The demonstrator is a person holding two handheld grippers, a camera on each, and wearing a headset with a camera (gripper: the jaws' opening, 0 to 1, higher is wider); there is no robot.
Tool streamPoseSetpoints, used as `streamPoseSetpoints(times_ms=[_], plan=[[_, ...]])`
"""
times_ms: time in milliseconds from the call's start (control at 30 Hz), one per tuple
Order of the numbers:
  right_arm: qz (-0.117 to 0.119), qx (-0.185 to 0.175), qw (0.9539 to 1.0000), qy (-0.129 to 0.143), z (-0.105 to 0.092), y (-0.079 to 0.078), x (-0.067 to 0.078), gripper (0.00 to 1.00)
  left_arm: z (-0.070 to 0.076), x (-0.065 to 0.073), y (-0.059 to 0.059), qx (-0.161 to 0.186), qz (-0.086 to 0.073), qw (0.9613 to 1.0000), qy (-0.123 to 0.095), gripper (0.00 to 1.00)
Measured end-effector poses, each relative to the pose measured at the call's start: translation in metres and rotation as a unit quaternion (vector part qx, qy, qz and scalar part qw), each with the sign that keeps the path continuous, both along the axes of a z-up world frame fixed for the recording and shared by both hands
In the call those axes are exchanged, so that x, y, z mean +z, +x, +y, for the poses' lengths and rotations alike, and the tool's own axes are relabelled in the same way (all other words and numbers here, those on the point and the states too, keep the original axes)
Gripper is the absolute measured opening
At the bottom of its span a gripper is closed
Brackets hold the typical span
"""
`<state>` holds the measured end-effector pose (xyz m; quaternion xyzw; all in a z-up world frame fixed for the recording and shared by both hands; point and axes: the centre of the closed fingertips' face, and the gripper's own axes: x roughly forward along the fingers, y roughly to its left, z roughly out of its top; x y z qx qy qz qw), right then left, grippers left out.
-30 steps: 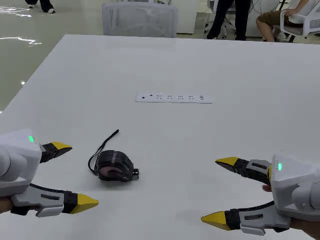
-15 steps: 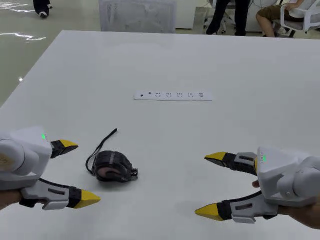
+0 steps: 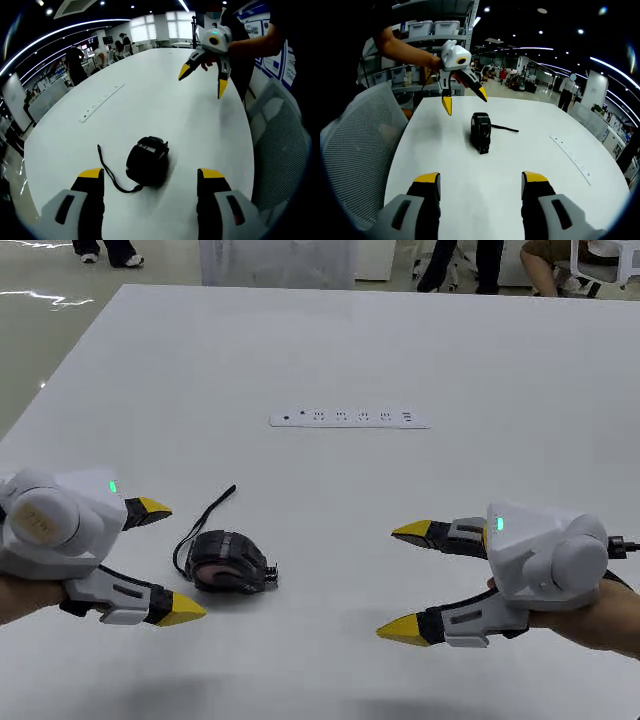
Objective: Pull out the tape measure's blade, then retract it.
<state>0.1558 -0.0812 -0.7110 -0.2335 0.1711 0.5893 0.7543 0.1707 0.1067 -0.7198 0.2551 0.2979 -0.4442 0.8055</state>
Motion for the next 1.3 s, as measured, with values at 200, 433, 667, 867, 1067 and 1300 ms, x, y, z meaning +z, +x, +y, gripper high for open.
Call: streamPoseSetpoints(times_ms=[200,433,667,867,1067,1300], plan=[[0.000,0.007,1.0000,0.001,0.007,0.009,-0.003,0.64,0.002,-0.007,0.008,-0.012,0.005,0.9998,0.014,0.71],[0.005,0.019,0.9998,0.000,0.017,0.017,-0.010,0.63,0.001,-0.013,0.014,-0.030,0.011,0.9991,0.029,0.70],[0.011,0.029,0.9995,-0.009,0.023,0.022,-0.021,0.60,0.001,-0.019,0.021,-0.043,0.016,0.9983,0.037,0.68],[0.012,0.036,0.9992,-0.015,0.028,0.028,-0.027,0.58,0.002,-0.024,0.026,-0.053,0.020,0.9974,0.044,0.66],[0.014,0.040,0.9989,-0.018,0.035,0.035,-0.033,0.55,0.002,-0.030,0.029,-0.062,0.022,0.9964,0.053,0.65],[0.016,0.044,0.9987,-0.018,0.046,0.042,-0.039,0.51,0.000,-0.037,0.033,-0.076,0.023,0.9951,0.059,0.63]])
